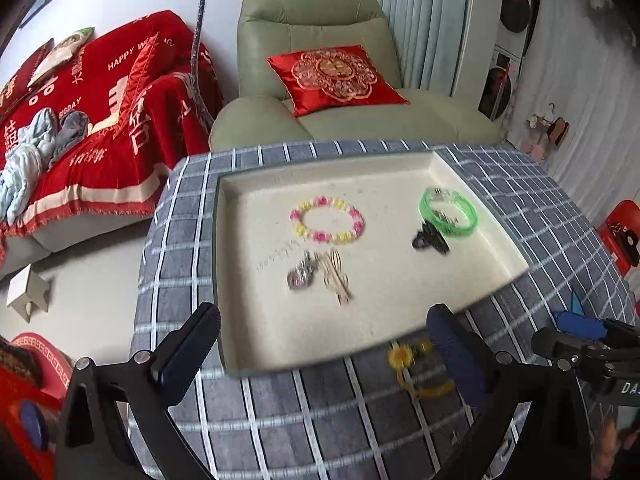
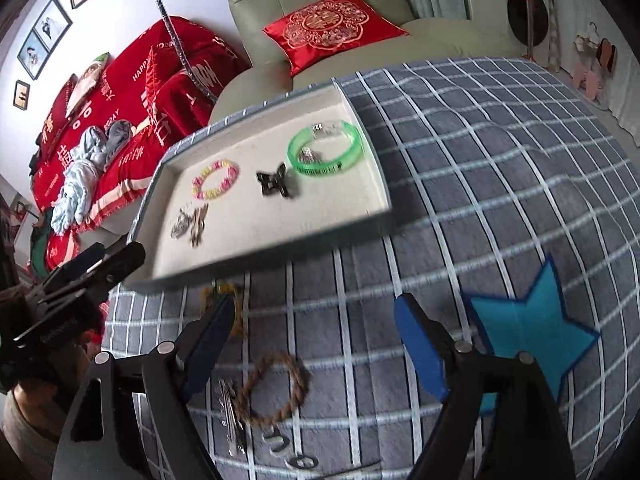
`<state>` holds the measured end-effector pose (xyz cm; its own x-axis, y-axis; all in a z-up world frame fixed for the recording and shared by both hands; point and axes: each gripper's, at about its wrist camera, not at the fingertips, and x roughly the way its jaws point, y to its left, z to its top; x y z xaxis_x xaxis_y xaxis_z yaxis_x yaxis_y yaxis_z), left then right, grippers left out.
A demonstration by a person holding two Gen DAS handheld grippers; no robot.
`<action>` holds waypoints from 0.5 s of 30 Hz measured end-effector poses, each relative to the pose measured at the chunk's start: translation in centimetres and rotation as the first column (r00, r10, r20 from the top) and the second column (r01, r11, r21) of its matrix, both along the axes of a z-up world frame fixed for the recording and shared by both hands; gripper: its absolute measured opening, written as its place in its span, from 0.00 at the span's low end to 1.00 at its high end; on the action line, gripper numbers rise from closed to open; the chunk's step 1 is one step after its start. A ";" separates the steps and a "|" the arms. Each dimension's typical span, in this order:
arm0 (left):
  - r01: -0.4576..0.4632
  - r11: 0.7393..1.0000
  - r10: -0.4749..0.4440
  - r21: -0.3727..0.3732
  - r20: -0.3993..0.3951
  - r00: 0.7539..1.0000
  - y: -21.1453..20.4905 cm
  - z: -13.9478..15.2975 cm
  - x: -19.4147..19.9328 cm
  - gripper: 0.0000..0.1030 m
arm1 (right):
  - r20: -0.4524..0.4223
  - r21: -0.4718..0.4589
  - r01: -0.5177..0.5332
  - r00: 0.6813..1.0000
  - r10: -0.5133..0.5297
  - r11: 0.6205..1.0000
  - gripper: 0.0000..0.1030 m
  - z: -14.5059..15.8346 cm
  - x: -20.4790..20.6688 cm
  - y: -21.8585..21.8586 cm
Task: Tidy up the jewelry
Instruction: 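Move both tools back out over the cord necklace and braided bracelet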
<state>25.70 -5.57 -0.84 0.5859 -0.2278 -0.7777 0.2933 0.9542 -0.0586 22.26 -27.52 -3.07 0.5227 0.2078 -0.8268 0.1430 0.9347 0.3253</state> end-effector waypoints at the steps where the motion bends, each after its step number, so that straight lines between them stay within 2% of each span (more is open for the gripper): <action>1: 0.008 1.000 -0.008 -0.005 -0.012 1.000 0.1 -0.1 -0.4 1.00 | -0.004 0.004 -0.003 1.000 0.003 1.000 0.82 -0.1 -0.5 0.0; 8: 0.019 1.000 -0.020 -0.009 -0.094 0.995 0.1 -2.2 -3.4 1.00 | -0.029 -0.037 -0.065 0.998 0.064 0.997 0.82 -1.1 -4.6 1.1; 11: -0.002 1.000 0.002 -0.003 -0.143 0.990 -0.1 -3.5 -3.9 1.00 | -0.044 -0.070 -0.092 0.995 0.089 0.993 0.82 -1.6 -6.0 1.7; 15: -0.059 0.998 0.051 -0.032 -0.202 0.978 -0.4 -4.7 -4.0 1.00 | -0.059 -0.130 -0.102 0.994 0.095 0.986 0.82 -1.9 -6.7 2.2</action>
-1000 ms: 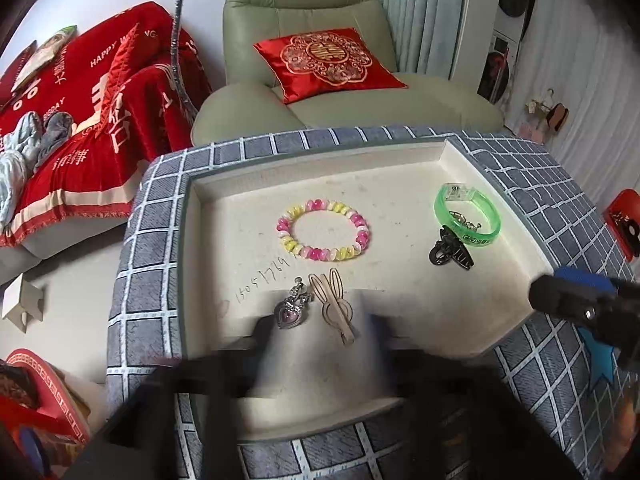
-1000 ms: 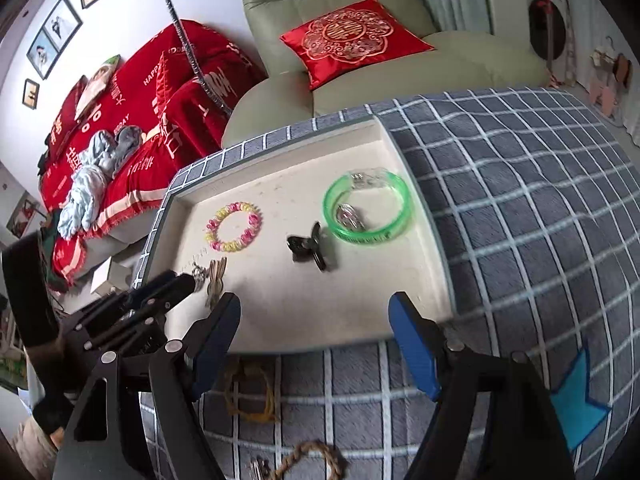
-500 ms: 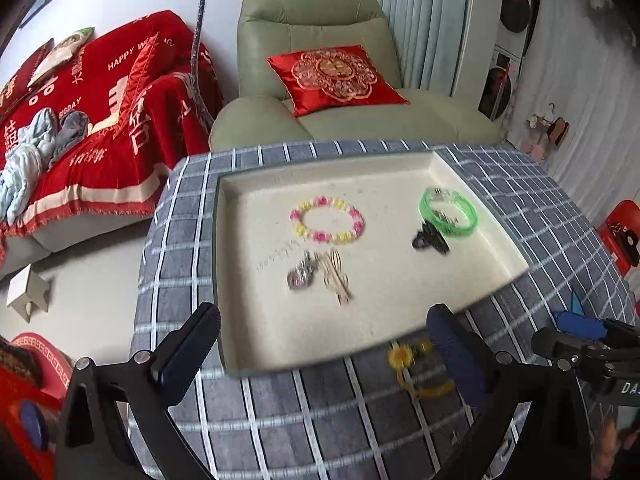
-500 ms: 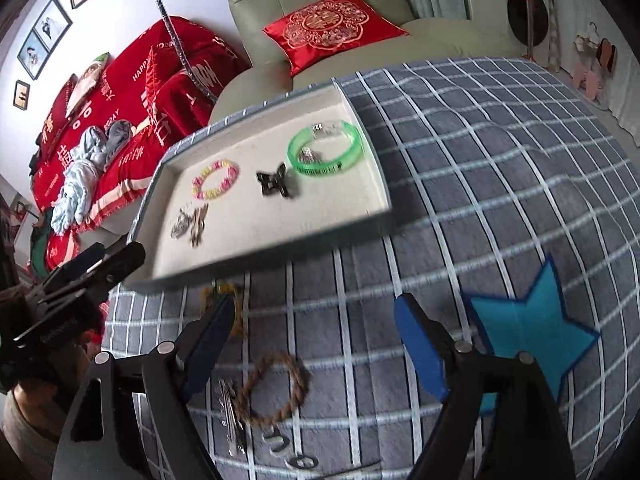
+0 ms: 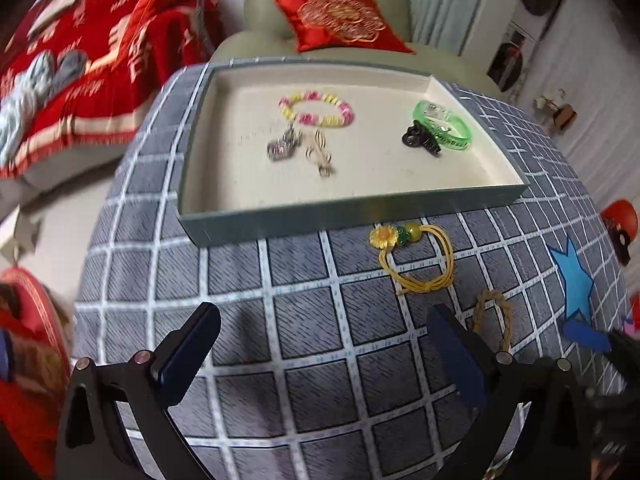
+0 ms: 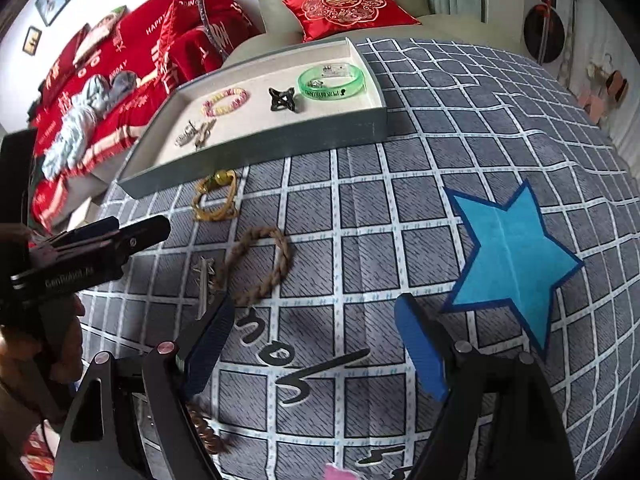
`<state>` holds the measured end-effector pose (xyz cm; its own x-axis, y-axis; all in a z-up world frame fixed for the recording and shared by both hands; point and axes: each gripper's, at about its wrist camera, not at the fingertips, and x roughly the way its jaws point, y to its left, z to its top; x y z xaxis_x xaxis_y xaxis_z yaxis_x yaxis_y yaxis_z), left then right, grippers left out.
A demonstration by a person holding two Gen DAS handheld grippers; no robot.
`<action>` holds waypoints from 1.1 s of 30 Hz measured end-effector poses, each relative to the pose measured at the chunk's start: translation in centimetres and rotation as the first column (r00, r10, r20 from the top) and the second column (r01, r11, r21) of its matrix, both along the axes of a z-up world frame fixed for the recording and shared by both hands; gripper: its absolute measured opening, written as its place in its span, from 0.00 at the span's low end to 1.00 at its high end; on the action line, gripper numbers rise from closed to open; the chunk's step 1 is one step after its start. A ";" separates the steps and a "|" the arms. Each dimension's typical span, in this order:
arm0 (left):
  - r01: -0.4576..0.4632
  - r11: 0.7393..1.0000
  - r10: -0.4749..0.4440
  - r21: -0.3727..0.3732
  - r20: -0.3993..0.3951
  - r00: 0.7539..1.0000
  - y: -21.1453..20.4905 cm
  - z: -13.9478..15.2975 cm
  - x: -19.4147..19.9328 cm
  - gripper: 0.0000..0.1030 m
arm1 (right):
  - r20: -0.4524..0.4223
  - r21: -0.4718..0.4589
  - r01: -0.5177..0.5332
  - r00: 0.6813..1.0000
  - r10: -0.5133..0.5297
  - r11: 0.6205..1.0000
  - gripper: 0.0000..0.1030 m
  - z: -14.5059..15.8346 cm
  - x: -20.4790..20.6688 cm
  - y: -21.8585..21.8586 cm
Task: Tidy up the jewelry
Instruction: 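Move both tools back out over the cord necklace and braided bracelet, then grasp the yellow-flower cord necklace with the left tool while the right grasps the braided bracelet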
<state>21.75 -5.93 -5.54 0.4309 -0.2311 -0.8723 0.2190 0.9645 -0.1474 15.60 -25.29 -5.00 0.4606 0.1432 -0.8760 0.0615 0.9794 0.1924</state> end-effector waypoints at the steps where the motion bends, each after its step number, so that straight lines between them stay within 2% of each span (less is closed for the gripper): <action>1: -0.010 1.000 0.010 -0.003 -0.003 1.000 -0.1 -0.1 0.0 1.00 | 0.000 -0.010 0.001 1.000 -0.001 1.000 0.82 0.0 0.1 -0.1; 4: -0.051 0.999 0.051 -0.006 -0.010 0.999 -0.4 -0.5 0.2 1.00 | 0.009 -0.061 -0.003 1.000 0.004 0.998 0.82 -0.1 0.8 0.4; 8: -0.095 0.995 0.094 -0.028 -0.025 0.995 -0.8 -0.8 0.7 1.00 | 0.016 -0.076 -0.021 1.000 0.022 0.997 0.82 -0.6 1.4 0.5; 14: -0.144 0.989 0.143 -0.021 -0.034 0.989 -0.7 -1.3 1.2 1.00 | 0.031 -0.147 -0.086 0.995 0.091 0.985 0.82 -1.3 2.3 2.1; 17: -0.151 0.988 0.150 -0.018 -0.036 0.988 -0.8 -1.3 1.2 1.00 | 0.034 -0.200 -0.119 0.991 0.128 0.973 0.77 -1.7 2.5 3.1; 20: -0.151 0.989 0.150 -0.005 -0.033 0.988 -1.0 -1.4 1.4 1.00 | 0.051 -0.202 -0.133 0.988 0.146 0.970 0.68 -1.6 2.5 3.3; 22: -0.148 0.989 0.149 0.009 -0.030 0.988 -1.3 -1.3 1.6 1.00 | 0.061 -0.203 -0.136 0.987 0.151 0.970 0.46 -1.4 2.5 3.2; 23: -0.148 0.989 0.148 0.014 -0.030 0.989 -1.5 -1.4 1.7 1.00 | 0.063 -0.204 -0.137 0.986 0.152 0.969 0.40 -1.3 2.5 3.2; 25: -0.144 0.989 0.144 0.022 -0.029 0.989 -1.9 -1.4 1.7 1.00 | 0.061 -0.203 -0.142 0.986 0.157 0.969 0.21 -1.2 2.5 3.2; 27: -0.136 0.990 0.137 0.025 -0.028 0.990 -2.3 -1.4 1.7 1.00 | 0.058 -0.205 -0.142 0.986 0.157 0.969 0.15 -1.2 2.4 3.0; 33: -0.100 0.993 0.100 0.059 0.001 0.995 -4.0 -1.2 1.8 1.00 | 0.062 -0.207 -0.132 0.987 0.148 0.969 0.14 -1.1 1.8 2.2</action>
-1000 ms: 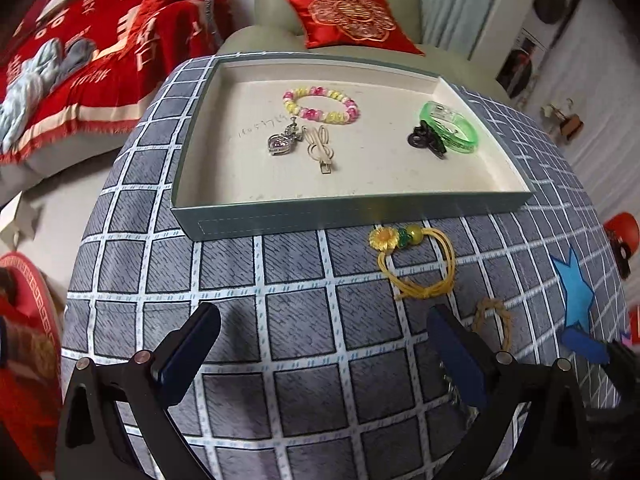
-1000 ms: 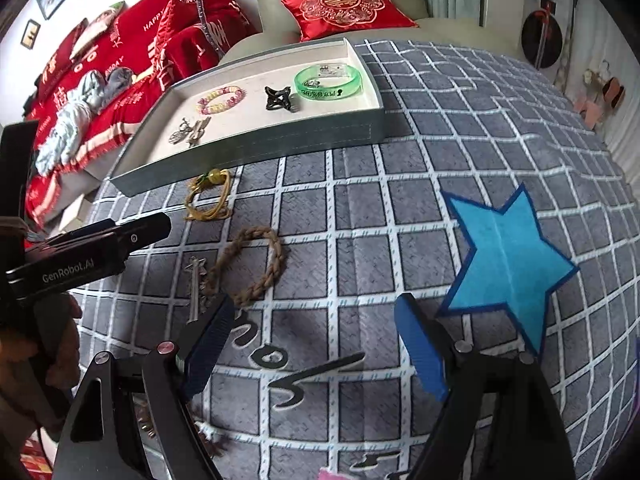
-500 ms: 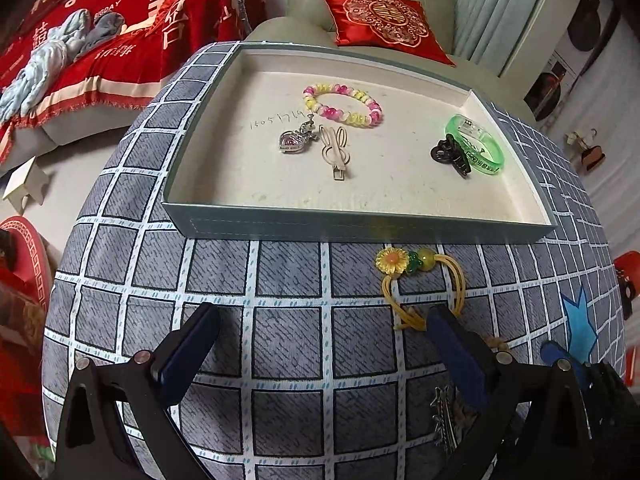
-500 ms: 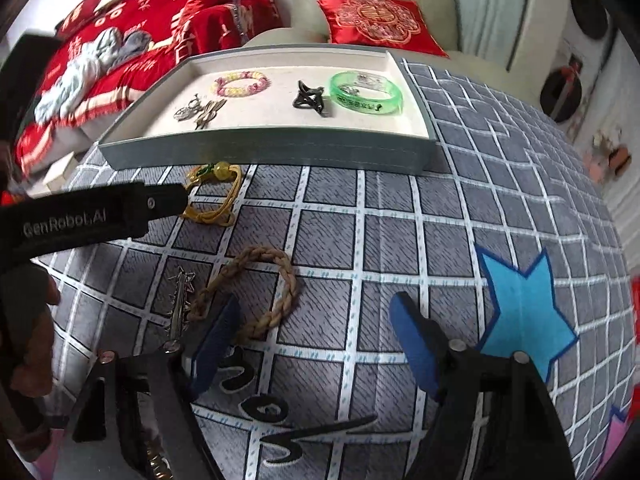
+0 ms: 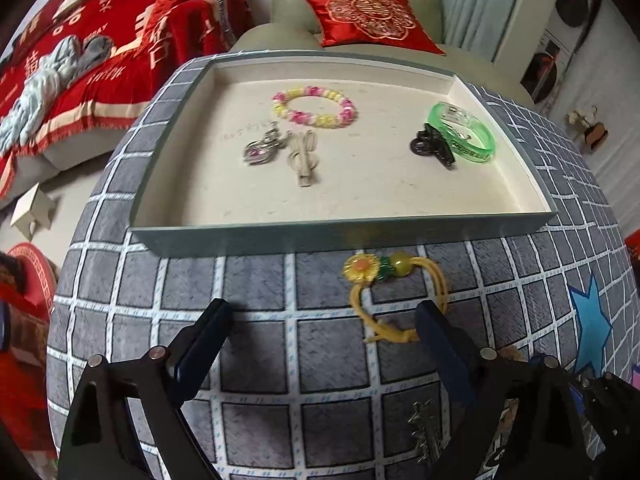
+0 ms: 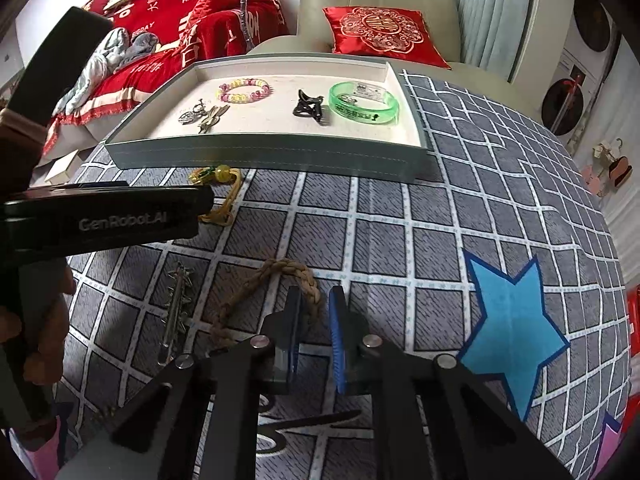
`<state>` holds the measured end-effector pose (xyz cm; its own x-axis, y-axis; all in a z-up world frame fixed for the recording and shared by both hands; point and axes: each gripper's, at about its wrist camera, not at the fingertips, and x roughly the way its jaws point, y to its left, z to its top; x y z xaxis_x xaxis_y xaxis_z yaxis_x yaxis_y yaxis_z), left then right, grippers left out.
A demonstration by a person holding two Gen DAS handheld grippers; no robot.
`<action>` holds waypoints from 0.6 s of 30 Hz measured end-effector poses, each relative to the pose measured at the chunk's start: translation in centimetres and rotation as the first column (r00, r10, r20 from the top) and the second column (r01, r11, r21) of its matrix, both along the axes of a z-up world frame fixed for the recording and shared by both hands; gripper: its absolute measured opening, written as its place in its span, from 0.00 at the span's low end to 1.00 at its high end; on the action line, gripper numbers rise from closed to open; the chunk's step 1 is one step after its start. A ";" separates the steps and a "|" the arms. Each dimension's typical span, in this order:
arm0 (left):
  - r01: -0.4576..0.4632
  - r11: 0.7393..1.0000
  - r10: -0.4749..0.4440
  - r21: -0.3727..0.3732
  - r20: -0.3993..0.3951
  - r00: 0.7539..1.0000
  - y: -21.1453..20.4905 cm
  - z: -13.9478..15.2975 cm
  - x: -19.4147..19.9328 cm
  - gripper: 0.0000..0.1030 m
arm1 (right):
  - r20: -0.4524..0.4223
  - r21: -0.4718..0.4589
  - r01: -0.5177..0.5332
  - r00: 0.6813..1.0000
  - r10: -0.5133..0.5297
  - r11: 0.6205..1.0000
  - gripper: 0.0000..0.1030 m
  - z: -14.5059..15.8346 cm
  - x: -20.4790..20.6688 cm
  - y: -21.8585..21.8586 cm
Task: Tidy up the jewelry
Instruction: 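Grasp the yellow-flower cord necklace with the left tool while the right grasps the braided bracelet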
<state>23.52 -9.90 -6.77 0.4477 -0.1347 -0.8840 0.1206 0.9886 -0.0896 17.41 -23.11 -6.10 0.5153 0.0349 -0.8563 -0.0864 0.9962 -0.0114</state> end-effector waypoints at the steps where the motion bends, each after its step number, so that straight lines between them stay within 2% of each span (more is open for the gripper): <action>1: 0.002 1.000 -0.002 0.006 0.008 1.000 -0.2 0.1 0.0 0.96 | 0.000 0.005 0.003 1.000 -0.003 1.000 0.14 0.0 -0.1 -0.2; 2: 0.007 1.000 -0.008 0.016 0.016 1.000 -0.4 0.1 0.0 0.92 | 0.001 0.008 0.006 1.000 -0.006 1.000 0.14 0.0 -0.2 -0.3; 4: 0.025 0.999 -0.025 0.030 0.024 0.999 -0.9 0.1 0.0 0.91 | 0.002 0.015 0.010 1.000 -0.010 1.000 0.14 0.0 -0.3 -0.6; 7: 0.062 0.996 -0.065 0.062 0.058 0.996 -1.7 0.2 -0.4 0.77 | 0.004 0.023 0.011 1.000 -0.011 1.000 0.14 0.0 -0.4 -0.8; 9: 0.098 0.994 -0.103 0.057 0.075 0.992 -2.0 0.3 -0.8 0.60 | 0.005 0.024 0.011 1.000 -0.011 1.000 0.14 0.0 -0.4 -0.8; 10: 0.119 0.991 -0.124 0.059 0.084 0.989 -2.3 0.4 -1.0 0.35 | 0.005 0.024 0.011 1.000 -0.011 1.000 0.14 0.0 -0.4 -0.8; 11: 0.144 0.987 -0.150 0.070 0.087 0.985 -2.6 0.5 -1.1 0.18 | 0.005 0.024 0.011 1.000 -0.011 1.000 0.14 0.0 -0.4 -0.7; 13: 0.168 0.983 -0.175 0.074 0.087 0.981 -2.8 0.5 -1.4 0.18 | 0.004 0.024 0.011 1.000 -0.011 1.000 0.14 0.0 -0.4 -0.7; 18: 0.193 0.981 -0.192 0.003 0.096 0.977 -1.5 1.1 -2.4 0.18 | 0.000 0.059 0.028 1.000 -0.028 0.998 0.09 0.3 -0.5 -1.2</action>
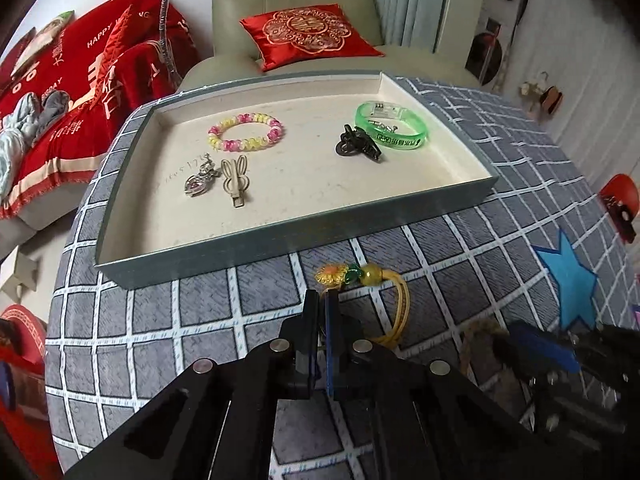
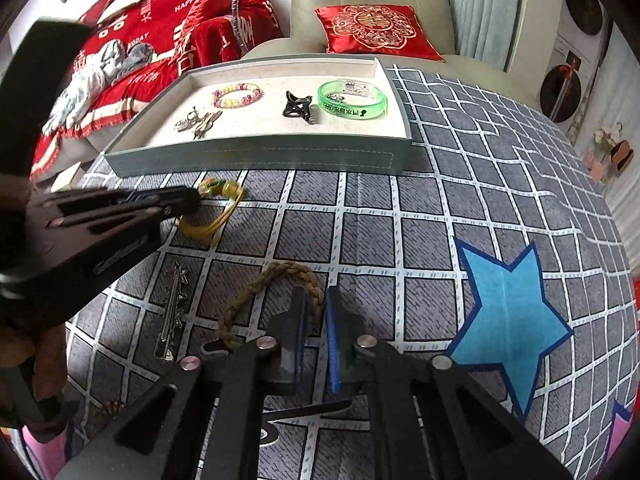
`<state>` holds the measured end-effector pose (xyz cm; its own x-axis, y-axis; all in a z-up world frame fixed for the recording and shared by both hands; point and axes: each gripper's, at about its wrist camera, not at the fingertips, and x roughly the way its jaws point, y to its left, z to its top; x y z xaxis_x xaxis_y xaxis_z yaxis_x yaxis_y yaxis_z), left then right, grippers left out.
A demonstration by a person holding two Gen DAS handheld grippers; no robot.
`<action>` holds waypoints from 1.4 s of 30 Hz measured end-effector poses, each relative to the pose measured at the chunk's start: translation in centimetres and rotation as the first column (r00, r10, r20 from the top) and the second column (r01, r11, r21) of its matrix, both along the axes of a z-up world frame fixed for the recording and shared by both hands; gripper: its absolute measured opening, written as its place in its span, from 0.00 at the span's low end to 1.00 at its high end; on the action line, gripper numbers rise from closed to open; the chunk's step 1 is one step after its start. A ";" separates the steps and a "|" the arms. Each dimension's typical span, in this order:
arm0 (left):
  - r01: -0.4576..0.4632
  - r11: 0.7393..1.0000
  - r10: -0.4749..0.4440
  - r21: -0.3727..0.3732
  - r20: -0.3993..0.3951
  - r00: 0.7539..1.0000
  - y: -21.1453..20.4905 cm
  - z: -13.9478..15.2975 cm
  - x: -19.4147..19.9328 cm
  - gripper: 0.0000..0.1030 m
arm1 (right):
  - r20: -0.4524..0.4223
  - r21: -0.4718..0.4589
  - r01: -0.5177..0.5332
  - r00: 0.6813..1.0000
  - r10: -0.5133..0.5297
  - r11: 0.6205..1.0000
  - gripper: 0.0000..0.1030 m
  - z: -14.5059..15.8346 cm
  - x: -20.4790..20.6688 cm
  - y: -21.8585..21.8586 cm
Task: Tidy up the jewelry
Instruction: 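Grasp the yellow-flower cord necklace with the left tool while the right grasps the braided bracelet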
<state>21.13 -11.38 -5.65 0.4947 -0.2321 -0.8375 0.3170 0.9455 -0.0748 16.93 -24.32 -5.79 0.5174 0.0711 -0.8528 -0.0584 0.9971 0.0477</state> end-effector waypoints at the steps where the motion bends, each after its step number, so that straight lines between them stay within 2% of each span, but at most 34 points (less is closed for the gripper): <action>1: 0.003 1.000 -0.003 -0.013 -0.001 1.000 0.4 0.2 -0.2 0.18 | 0.001 0.008 0.004 1.000 -0.004 1.000 0.09 0.1 0.0 -0.1; 10: 0.010 0.997 -0.009 -0.076 0.014 1.000 2.6 1.9 -0.9 0.18 | 0.012 0.068 0.032 0.999 -0.033 0.997 0.09 2.0 0.3 -1.2; 14: 0.012 0.996 -0.011 -0.084 0.014 1.000 3.4 2.0 -1.1 0.18 | -0.039 0.120 0.042 0.999 -0.037 0.992 0.09 1.3 0.9 -1.7; 18: 0.003 0.996 -0.003 -0.089 0.008 1.000 4.3 1.8 -1.2 0.18 | -0.079 0.116 0.056 0.996 -0.047 0.992 0.11 0.3 1.4 -1.8; 20: -0.003 0.996 0.004 -0.095 0.003 1.000 4.7 1.7 -1.2 0.18 | -0.089 0.114 0.051 0.995 -0.041 0.992 0.19 0.0 1.5 -1.6; 21: -0.006 0.995 0.006 -0.099 0.002 1.000 4.9 1.7 -1.2 0.18 | -0.092 0.110 0.047 0.995 -0.037 0.993 0.26 -0.1 1.6 -1.4; 22: -0.007 0.995 0.007 -0.101 0.002 1.000 5.0 1.7 -1.3 0.18 | -0.088 0.108 0.041 0.996 -0.031 0.993 0.39 0.0 1.7 -1.2; 24: -0.008 0.994 0.008 -0.107 0.004 1.000 5.3 1.9 -1.4 0.18 | -0.080 0.088 0.037 0.996 -0.030 0.995 0.47 0.2 1.7 -0.7; 31: -0.007 0.993 0.010 -0.117 0.025 1.000 6.2 2.3 -1.9 0.18 | -0.103 0.135 0.067 0.993 -0.054 0.989 0.47 0.8 1.7 -0.1; 34: -0.011 0.992 0.013 -0.122 0.020 1.000 6.6 2.2 -2.0 0.18 | -0.130 0.083 0.069 0.990 -0.058 0.994 0.47 0.1 1.9 1.3; 40: -0.006 0.991 0.009 -0.134 0.023 1.000 7.2 2.4 -2.1 0.18 | -0.124 -0.039 0.078 0.989 -0.082 0.996 0.47 -0.3 2.0 3.2; 41: -0.005 0.991 0.008 -0.137 0.024 1.000 7.2 2.4 -2.1 0.18 | -0.118 -0.059 0.069 0.990 -0.075 0.996 0.44 -0.3 1.9 3.5; 42: -0.003 0.990 0.006 -0.140 0.025 1.000 7.2 2.4 -2.2 0.18 | -0.113 -0.057 0.059 0.991 -0.065 0.997 0.33 -0.3 1.8 3.7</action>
